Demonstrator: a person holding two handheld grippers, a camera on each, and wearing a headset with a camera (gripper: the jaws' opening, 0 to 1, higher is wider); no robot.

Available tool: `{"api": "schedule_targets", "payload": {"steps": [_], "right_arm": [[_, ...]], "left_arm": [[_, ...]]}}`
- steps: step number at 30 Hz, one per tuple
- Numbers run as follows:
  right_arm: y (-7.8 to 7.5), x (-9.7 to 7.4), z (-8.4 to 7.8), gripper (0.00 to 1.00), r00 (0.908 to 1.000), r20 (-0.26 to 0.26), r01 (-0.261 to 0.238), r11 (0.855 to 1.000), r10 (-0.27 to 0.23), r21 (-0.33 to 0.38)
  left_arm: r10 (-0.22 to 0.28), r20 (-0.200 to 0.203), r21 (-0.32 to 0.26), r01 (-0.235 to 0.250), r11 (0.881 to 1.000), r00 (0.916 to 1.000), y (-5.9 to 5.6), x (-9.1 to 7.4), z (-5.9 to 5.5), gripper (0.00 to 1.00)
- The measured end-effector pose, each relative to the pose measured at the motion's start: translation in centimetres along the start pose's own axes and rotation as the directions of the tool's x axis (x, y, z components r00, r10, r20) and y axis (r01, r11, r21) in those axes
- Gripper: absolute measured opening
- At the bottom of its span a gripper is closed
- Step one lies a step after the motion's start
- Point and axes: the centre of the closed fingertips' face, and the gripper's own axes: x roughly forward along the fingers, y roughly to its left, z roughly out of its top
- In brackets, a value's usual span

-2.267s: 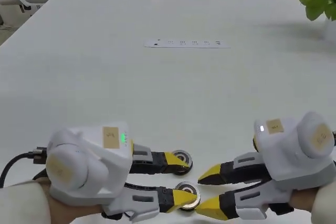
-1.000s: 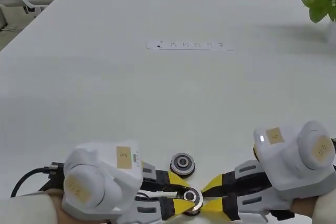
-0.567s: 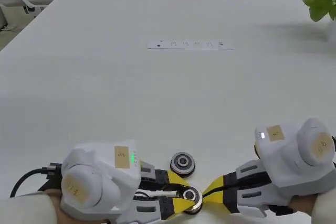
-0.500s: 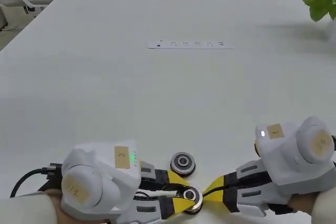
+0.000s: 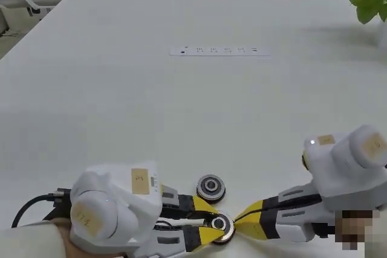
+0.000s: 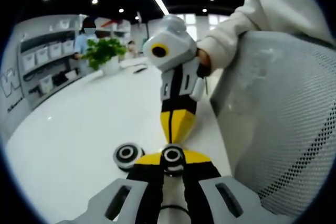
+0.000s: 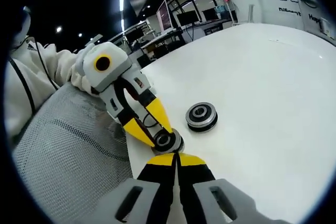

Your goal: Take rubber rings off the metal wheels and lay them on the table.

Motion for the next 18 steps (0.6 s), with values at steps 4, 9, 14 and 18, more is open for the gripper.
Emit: {"api": "schedule_targets", "payload": {"steps": [4,9,14,18], "right_arm": [[0.02,-0.06,0.09,0.0,1.0,0.007,-0.004,1.0,0.003,0.022],[0.05,-0.13,0.15,0.0,0.9999,0.015,-0.007,0.999,0.007,0.041],[0.11,-0.19,0.24,0.0,0.9997,0.023,-0.011,0.998,0.009,0.057],[0.19,-0.26,0.35,0.0,0.9995,0.03,-0.014,0.998,0.012,0.064]], "left_arm": [[0.0,0.0,0.004,0.0,1.0,1.0,0.02,0.0,-0.01,0.14],[0.0,0.002,0.006,0.0,1.0,1.0,0.03,0.01,-0.02,0.14],[0.0,0.003,0.006,0.0,1.0,1.0,0.04,0.01,-0.01,0.14],[0.0,0.004,0.006,0.0,1.0,1.0,0.05,0.01,-0.01,0.14]]}}
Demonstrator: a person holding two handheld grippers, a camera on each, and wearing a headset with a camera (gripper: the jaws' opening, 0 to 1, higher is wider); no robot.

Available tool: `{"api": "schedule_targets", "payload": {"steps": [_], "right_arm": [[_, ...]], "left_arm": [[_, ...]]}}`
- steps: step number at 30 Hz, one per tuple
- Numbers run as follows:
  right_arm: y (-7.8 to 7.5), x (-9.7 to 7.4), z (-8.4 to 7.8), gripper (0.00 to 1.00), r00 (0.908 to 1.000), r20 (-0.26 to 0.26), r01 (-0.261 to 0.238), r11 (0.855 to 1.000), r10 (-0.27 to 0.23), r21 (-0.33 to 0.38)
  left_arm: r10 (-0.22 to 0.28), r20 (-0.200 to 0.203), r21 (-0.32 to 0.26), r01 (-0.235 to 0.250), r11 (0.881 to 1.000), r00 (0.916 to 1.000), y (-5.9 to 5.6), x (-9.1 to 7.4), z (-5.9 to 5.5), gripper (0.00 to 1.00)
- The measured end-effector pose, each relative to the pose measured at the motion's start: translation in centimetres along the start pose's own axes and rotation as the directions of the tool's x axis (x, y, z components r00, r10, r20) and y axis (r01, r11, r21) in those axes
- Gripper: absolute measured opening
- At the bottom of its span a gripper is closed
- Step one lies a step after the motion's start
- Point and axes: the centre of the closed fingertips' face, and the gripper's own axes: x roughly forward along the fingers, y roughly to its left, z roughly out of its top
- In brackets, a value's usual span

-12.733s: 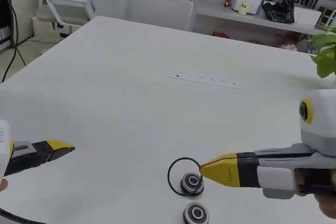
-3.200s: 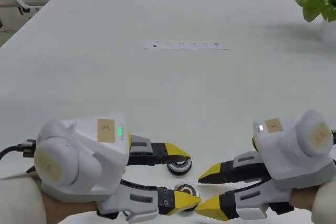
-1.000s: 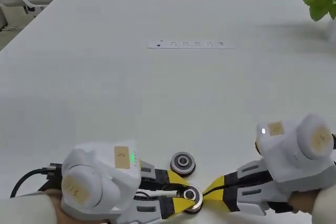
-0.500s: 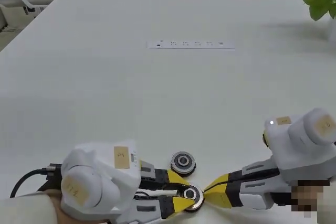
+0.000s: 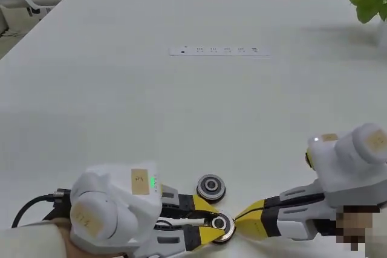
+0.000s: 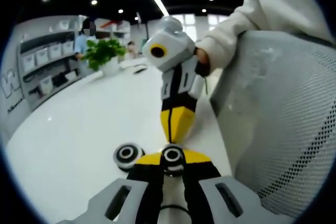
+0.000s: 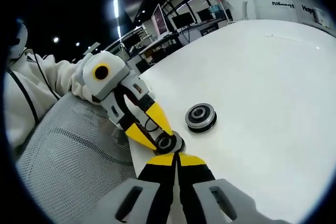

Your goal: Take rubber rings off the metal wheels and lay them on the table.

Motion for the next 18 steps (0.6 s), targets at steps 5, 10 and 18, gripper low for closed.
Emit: {"api": "schedule_targets", "payload": {"steps": [5,10,18], "right_arm": [[0.03,0.02,0.04,0.0,1.0,0.002,0.0,1.0,0.0,0.003],[0.1,-0.02,0.07,0.0,1.0,0.004,0.001,1.0,-0.001,0.002],[0.36,-0.11,0.72,0.0,0.999,0.042,-0.015,1.0,0.014,0.027]], "left_arm": [[0.001,-0.001,0.002,-0.001,1.0,1.0,0.0,0.0,-0.01,0.14],[0.001,-0.002,0.005,-0.001,1.0,1.0,0.01,0.0,-0.01,0.14],[0.002,-0.002,0.007,-0.002,1.0,1.0,0.04,0.01,-0.02,0.14]]}}
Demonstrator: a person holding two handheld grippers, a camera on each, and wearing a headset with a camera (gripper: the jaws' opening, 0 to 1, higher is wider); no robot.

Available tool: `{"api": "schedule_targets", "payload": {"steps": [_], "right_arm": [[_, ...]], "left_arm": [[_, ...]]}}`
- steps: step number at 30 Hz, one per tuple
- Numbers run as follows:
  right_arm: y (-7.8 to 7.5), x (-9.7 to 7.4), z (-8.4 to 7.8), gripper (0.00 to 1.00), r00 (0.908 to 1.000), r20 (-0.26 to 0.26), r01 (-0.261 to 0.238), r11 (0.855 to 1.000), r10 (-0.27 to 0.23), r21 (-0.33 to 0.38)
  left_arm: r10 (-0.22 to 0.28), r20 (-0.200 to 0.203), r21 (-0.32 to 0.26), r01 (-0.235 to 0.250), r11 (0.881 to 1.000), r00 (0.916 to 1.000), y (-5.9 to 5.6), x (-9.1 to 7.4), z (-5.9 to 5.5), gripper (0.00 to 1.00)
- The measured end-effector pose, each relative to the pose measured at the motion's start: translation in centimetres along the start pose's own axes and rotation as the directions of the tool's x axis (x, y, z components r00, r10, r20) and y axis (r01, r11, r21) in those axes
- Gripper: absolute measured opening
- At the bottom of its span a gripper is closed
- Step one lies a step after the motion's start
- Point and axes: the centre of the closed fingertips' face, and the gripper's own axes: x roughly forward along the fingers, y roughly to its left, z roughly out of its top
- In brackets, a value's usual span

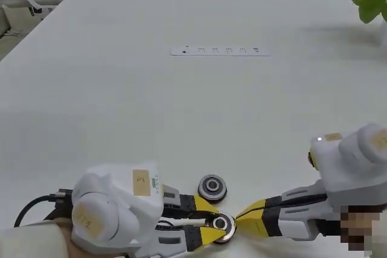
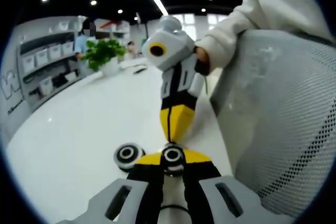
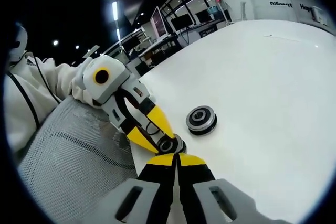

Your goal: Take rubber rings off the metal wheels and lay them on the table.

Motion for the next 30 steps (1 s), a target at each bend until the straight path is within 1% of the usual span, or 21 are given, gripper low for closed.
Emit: {"api": "schedule_targets", "payload": {"steps": [1,2,4,22,26,28,30], "right_arm": [[-0.07,-0.04,-0.13,0.0,0.9999,-0.012,0.003,1.0,-0.003,0.01],[0.0,0.01,-0.09,0.0,0.9999,-0.012,0.002,1.0,-0.003,-0.005],[0.07,0.06,-0.09,0.0,0.9999,-0.014,0.004,1.0,-0.004,-0.013],[0.65,0.16,0.22,0.0,0.9999,-0.003,-0.015,1.0,0.015,-0.009],[0.64,0.16,0.23,0.0,0.9999,-0.005,-0.014,1.0,0.013,-0.018],[0.72,0.13,0.27,0.0,0.9999,-0.007,-0.011,0.999,0.011,-0.038],[0.84,0.21,0.27,0.0,0.9999,-0.008,-0.013,0.999,0.013,-0.042]], "left_arm": [[0.0,0.0,0.0,0.0,1.0,1.0,0.0,0.01,0.0,0.14],[0.0,0.0,0.001,0.0,1.0,1.0,0.0,0.01,0.0,0.14],[0.001,-0.001,0.002,-0.001,1.0,1.0,0.0,0.01,0.0,0.14],[0.002,-0.004,0.006,-0.002,1.0,1.0,-0.01,0.01,-0.01,0.14],[0.003,-0.004,0.006,-0.003,1.0,1.0,-0.02,0.03,-0.01,0.14],[0.003,-0.004,0.005,-0.003,1.0,1.0,-0.02,0.03,0.0,0.14],[0.004,-0.005,0.004,-0.004,1.0,1.0,-0.02,0.03,-0.01,0.14]]}}
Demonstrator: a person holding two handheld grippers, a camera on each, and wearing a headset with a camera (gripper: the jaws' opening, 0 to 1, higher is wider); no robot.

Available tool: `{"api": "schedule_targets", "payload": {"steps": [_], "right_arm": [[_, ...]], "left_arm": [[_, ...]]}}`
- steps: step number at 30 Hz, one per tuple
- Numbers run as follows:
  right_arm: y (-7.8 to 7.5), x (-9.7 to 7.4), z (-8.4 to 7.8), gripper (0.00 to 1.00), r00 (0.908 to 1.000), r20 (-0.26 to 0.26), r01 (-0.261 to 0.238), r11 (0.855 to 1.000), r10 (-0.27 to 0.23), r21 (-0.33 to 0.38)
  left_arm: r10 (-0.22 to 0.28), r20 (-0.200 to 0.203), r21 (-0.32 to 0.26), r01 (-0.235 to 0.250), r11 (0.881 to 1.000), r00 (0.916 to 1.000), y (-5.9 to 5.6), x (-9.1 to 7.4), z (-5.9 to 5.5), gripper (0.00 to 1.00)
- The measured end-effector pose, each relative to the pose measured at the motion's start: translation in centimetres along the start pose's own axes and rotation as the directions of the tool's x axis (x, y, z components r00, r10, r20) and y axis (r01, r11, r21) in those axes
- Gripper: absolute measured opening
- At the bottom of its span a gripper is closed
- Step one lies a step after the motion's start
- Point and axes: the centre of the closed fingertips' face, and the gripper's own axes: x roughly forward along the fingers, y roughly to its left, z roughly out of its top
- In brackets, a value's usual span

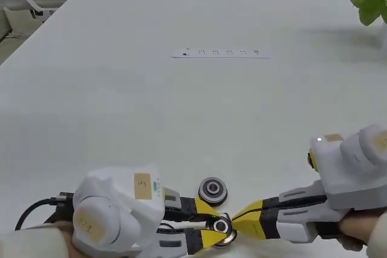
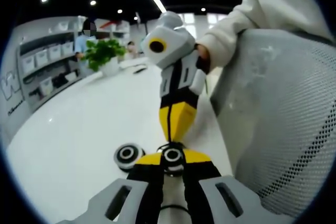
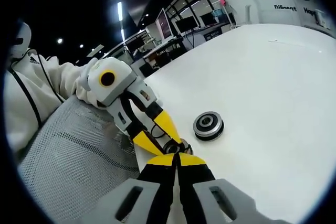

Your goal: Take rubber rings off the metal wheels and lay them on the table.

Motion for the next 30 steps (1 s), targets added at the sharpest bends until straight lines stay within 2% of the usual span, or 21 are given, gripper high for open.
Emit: {"api": "schedule_targets", "payload": {"steps": [10,12,18,21,22,30], "right_arm": [[0.38,0.08,0.32,0.0,0.9995,0.013,-0.028,1.0,0.028,-0.006],[0.41,-0.03,0.68,0.0,0.999,0.029,-0.034,0.999,0.034,-0.003],[0.06,-0.12,0.75,0.0,0.9992,0.035,-0.019,1.0,0.019,0.005],[-0.4,-0.03,0.33,0.0,0.9999,0.012,0.006,1.0,-0.006,-0.002],[-0.51,0.01,0.1,0.0,0.9999,-0.001,0.014,1.0,-0.014,-0.012],[-0.5,-0.06,0.22,0.0,0.9999,0.004,0.013,1.0,-0.013,-0.01]], "left_arm": [[0.003,-0.002,-0.003,-0.003,1.0,1.0,0.0,0.04,0.04,0.14],[0.004,-0.003,-0.003,-0.004,1.0,1.0,0.01,0.04,0.05,0.14],[0.007,-0.005,-0.008,-0.007,1.0,1.0,0.04,0.04,0.06,0.14],[0.01,-0.011,-0.003,-0.01,1.0,0.9999,0.03,-0.01,0.06,0.14],[0.009,-0.017,0.003,-0.009,1.0,0.9998,0.04,-0.06,0.06,0.14],[-0.003,-0.063,0.08,0.008,0.997,0.998,0.01,-0.69,0.13,0.19]]}}
